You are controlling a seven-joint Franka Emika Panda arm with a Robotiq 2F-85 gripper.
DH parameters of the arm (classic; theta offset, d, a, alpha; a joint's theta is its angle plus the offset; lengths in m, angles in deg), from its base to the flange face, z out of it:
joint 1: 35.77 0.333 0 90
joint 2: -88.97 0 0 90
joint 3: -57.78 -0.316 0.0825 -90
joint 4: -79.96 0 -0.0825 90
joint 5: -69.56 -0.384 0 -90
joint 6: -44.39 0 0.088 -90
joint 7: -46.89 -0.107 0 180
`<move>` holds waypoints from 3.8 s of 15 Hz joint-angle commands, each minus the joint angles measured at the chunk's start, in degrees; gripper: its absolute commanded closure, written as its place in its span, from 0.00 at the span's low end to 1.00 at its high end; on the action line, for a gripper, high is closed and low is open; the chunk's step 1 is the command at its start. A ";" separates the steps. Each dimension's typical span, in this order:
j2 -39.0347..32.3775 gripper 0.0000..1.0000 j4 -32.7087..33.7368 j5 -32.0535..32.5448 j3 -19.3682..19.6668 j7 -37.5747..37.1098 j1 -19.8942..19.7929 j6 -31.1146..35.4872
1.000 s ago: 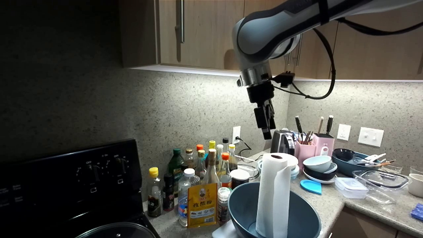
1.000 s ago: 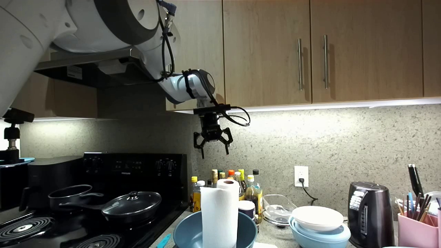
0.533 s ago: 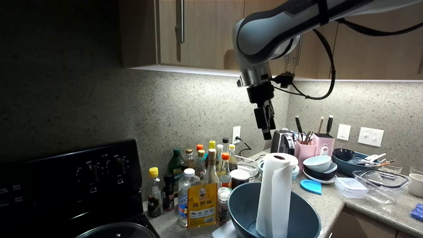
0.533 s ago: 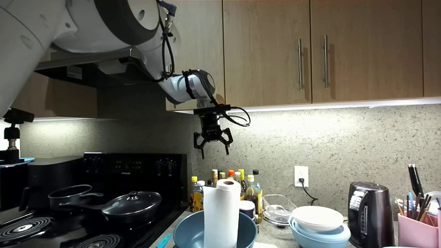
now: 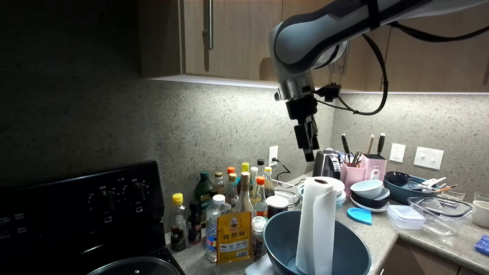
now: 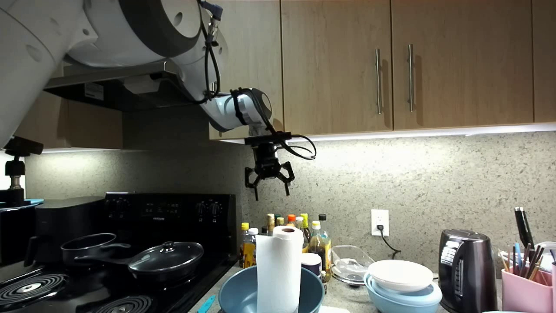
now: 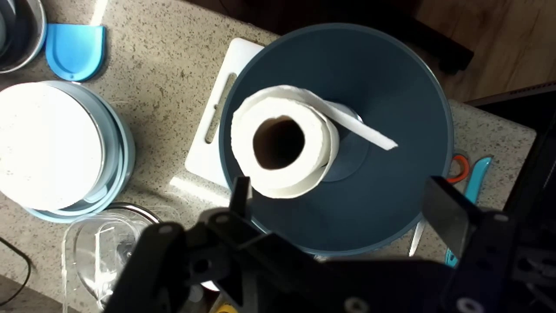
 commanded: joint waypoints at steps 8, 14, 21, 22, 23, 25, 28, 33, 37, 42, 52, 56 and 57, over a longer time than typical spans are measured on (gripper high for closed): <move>2.21 0.00 -3.10 0.39 1.56 -2.07 -0.07 0.89; 3.26 0.00 -4.92 0.34 1.89 -4.19 0.00 1.56; 4.85 0.00 -7.06 0.27 2.17 -6.62 -0.16 2.19; 5.08 0.00 -7.37 0.26 2.24 -6.76 -0.19 2.31; 5.26 0.00 -7.57 0.22 2.28 -6.94 -0.19 2.36; 5.73 0.00 -8.23 0.16 2.36 -7.27 -0.21 2.56; 6.99 0.00 -10.37 0.04 2.43 -6.94 -0.50 3.58; 10.28 0.00 -16.27 0.47 2.88 -6.86 -0.80 6.77; 13.44 0.00 -21.27 0.30 3.32 -7.46 -1.19 9.10; 16.29 0.00 -25.36 0.29 3.89 -8.09 -1.49 10.95; 15.87 0.00 -23.94 0.07 4.56 -9.39 -1.43 9.31; 15.87 0.00 -23.95 0.07 4.56 -9.40 -1.43 9.33; 15.87 0.00 -23.95 0.07 4.56 -9.40 -1.43 9.33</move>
